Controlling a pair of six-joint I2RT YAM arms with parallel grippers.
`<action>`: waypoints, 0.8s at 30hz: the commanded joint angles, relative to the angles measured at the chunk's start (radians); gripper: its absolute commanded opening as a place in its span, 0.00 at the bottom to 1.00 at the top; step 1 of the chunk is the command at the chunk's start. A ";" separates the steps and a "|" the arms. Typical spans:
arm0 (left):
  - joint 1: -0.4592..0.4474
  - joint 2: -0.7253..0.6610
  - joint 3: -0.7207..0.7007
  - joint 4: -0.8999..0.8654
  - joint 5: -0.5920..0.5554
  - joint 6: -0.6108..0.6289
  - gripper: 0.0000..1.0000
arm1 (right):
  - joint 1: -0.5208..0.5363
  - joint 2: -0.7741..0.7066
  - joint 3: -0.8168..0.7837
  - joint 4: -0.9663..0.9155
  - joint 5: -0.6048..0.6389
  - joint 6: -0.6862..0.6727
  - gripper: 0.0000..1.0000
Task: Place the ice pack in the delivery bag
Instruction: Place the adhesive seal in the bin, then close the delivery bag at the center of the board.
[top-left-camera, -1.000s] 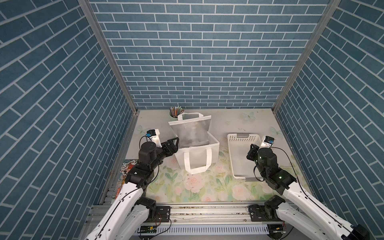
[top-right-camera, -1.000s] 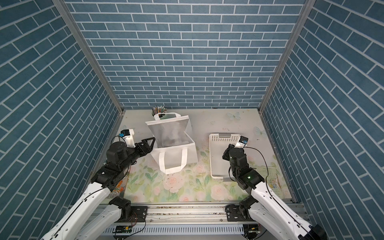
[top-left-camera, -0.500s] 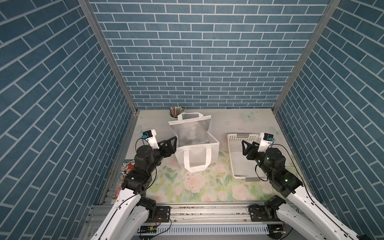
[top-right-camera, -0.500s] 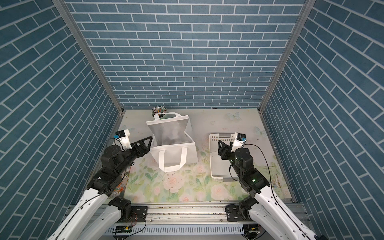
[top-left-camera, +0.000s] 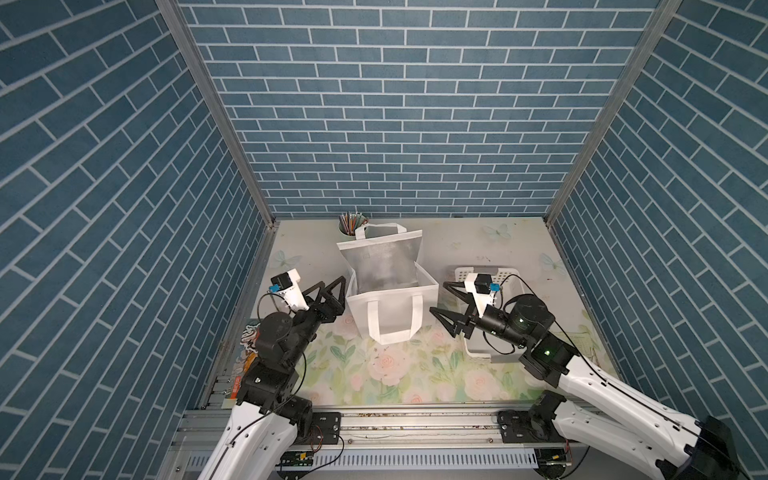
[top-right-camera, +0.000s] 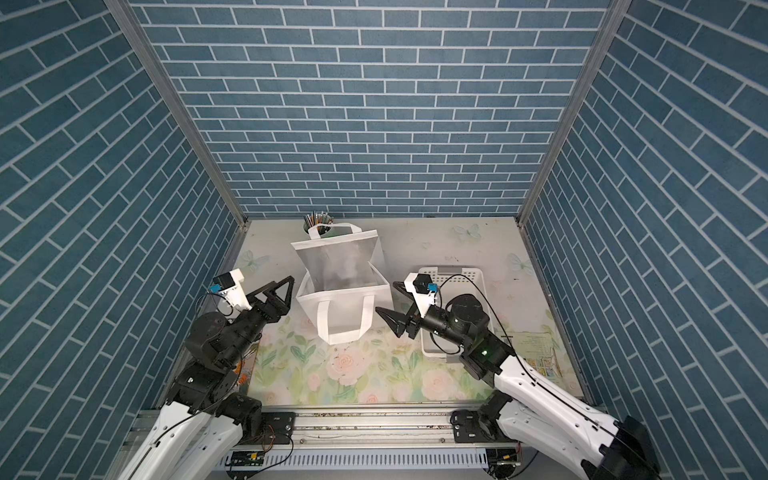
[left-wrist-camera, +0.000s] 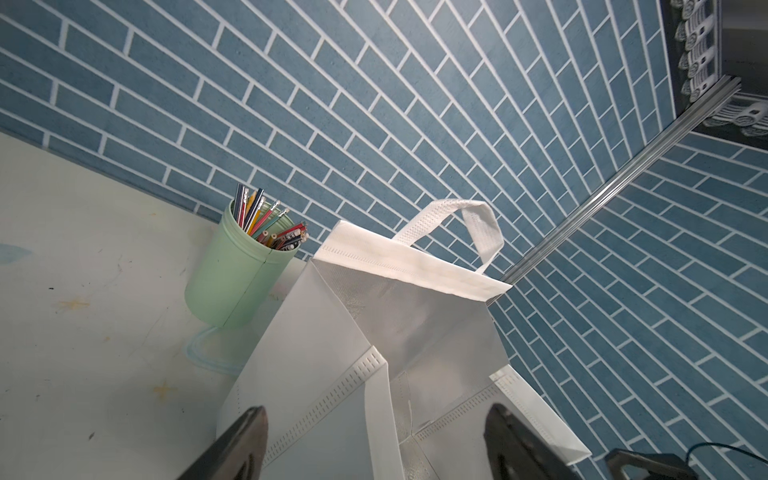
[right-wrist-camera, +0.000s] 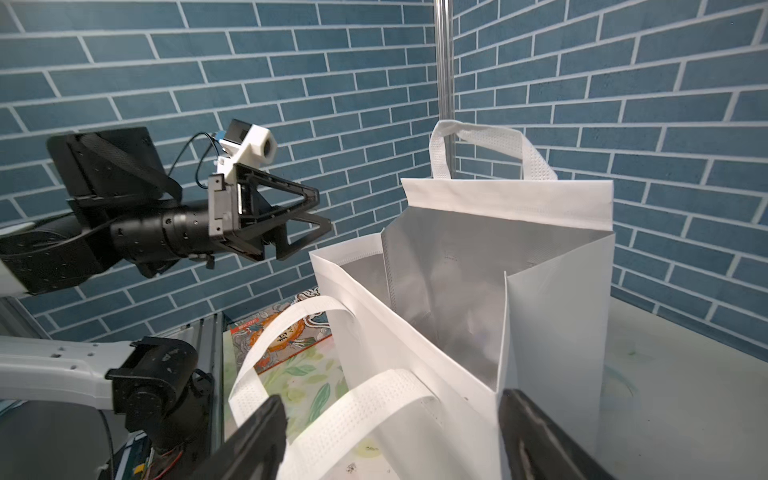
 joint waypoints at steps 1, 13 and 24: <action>0.007 -0.052 -0.030 0.057 -0.002 0.014 0.83 | 0.003 0.066 0.049 0.037 0.075 -0.102 0.76; 0.007 -0.203 -0.170 0.151 0.018 0.038 0.72 | -0.013 0.249 0.131 0.097 0.104 -0.141 0.00; 0.007 -0.256 -0.323 0.321 0.125 0.065 0.70 | -0.136 0.347 0.265 0.009 0.079 -0.044 0.00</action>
